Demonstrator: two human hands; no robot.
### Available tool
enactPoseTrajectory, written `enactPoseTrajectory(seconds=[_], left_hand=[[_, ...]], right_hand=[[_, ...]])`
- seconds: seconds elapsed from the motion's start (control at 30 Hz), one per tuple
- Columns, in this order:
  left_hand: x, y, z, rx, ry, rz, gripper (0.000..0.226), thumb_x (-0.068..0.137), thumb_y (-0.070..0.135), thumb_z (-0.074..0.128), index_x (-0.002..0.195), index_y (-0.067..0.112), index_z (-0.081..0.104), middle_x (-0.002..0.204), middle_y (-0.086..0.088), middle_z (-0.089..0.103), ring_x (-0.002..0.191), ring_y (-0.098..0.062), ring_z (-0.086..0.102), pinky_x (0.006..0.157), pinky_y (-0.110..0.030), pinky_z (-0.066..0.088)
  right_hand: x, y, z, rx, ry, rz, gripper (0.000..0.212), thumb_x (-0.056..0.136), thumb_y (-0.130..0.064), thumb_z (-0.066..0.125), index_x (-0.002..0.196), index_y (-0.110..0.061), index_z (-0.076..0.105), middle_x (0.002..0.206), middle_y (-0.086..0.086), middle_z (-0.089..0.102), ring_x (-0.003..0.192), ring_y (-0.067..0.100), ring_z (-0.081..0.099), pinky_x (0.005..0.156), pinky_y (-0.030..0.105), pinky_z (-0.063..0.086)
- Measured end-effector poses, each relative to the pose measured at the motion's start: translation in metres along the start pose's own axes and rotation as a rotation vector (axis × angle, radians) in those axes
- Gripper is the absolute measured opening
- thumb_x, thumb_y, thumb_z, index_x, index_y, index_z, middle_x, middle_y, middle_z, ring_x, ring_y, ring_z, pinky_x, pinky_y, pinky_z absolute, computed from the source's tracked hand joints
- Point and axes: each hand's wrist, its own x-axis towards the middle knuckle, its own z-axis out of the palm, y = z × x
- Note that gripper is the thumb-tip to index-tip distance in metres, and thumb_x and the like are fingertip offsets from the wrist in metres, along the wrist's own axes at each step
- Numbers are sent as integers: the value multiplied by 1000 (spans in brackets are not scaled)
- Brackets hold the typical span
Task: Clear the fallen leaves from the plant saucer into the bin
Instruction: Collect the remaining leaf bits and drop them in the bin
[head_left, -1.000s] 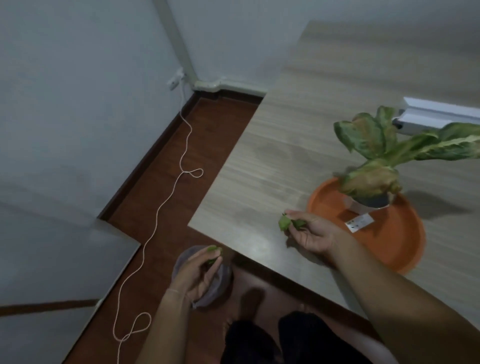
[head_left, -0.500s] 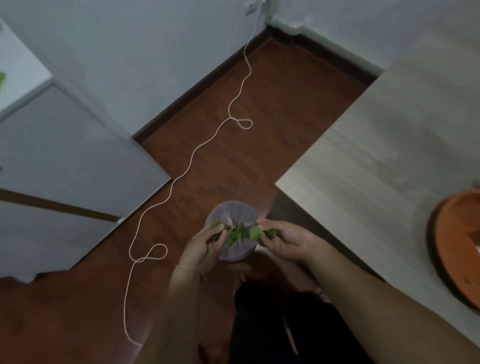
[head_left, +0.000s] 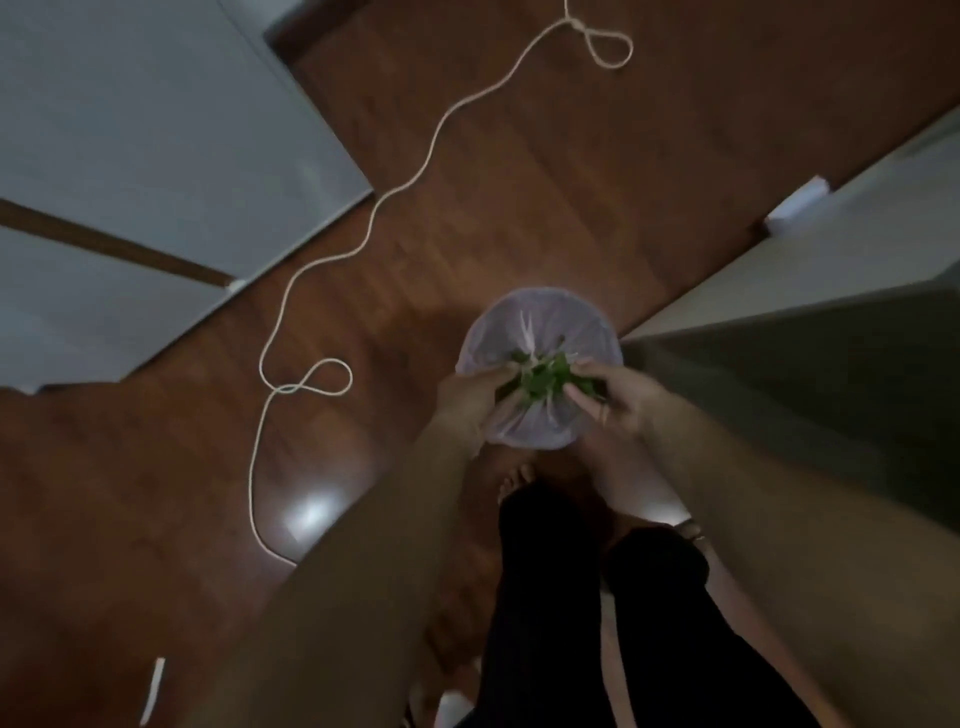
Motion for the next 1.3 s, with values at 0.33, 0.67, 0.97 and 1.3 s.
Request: enactPoseTrajectory(seconds=[0.33, 0.67, 0.97, 1.3], left_hand=[[68, -13, 4, 253, -40, -58, 36, 95, 18, 56, 129, 6, 50, 87, -4, 62, 81, -19, 63, 84, -36, 56], [79, -42, 14, 1023, -194, 301, 74, 82, 13, 74, 145, 11, 36, 143, -7, 49, 131, -25, 45, 103, -26, 40], [79, -54, -5, 1081, -28, 306, 26, 89, 16, 58, 111, 2, 62, 92, -8, 64, 85, -24, 61, 71, -26, 47], [69, -55, -6, 1002, 16, 319, 29, 88, 23, 60, 63, 20, 45, 61, 3, 50, 57, -10, 47, 50, -22, 35]], right_hand=[[75, 1, -2, -369, 147, -110, 50, 86, -30, 70, 126, -3, 60, 117, 14, 69, 101, 32, 69, 81, 42, 58], [67, 1, -23, -622, -105, -146, 42, 94, 0, 51, 131, -17, 61, 88, 2, 65, 74, 15, 62, 45, 17, 50], [79, 9, -31, -657, 24, -245, 19, 84, -2, 63, 100, -5, 71, 97, 20, 70, 86, 31, 67, 83, 43, 56], [71, 14, -25, -514, 95, -297, 32, 75, 2, 71, 107, -2, 72, 94, 21, 74, 88, 32, 73, 85, 43, 60]])
